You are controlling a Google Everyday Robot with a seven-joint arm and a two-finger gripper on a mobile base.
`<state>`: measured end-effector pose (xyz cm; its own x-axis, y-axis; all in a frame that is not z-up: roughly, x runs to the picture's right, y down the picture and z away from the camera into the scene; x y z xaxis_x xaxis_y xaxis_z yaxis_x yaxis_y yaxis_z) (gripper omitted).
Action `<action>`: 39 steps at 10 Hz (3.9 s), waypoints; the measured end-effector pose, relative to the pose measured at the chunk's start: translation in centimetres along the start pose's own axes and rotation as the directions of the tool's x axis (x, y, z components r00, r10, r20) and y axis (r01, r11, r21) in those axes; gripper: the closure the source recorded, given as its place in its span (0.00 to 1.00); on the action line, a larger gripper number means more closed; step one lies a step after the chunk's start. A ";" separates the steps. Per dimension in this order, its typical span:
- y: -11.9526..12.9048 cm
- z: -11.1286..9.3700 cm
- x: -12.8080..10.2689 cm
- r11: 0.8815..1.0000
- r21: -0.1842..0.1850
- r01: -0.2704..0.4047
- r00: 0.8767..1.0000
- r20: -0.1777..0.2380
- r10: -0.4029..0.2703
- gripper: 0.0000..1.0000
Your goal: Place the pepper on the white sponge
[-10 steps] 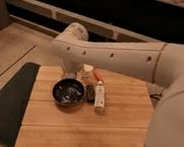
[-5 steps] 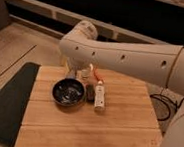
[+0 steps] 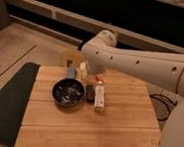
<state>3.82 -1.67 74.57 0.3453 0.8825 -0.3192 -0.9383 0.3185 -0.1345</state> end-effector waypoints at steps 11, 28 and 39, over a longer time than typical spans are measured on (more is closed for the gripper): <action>-10.0 3.7 -1.5 0.999 -0.028 0.022 0.999 0.044 -0.021 0.35; -12.6 16.3 -8.5 0.957 -0.214 0.198 0.975 0.145 -0.169 0.35; -6.8 24.1 -8.6 0.898 -0.352 0.264 0.958 -0.012 -0.287 0.35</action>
<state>6.83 -3.03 100.85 0.6001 0.7498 -0.2787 -0.7453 0.3975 -0.5352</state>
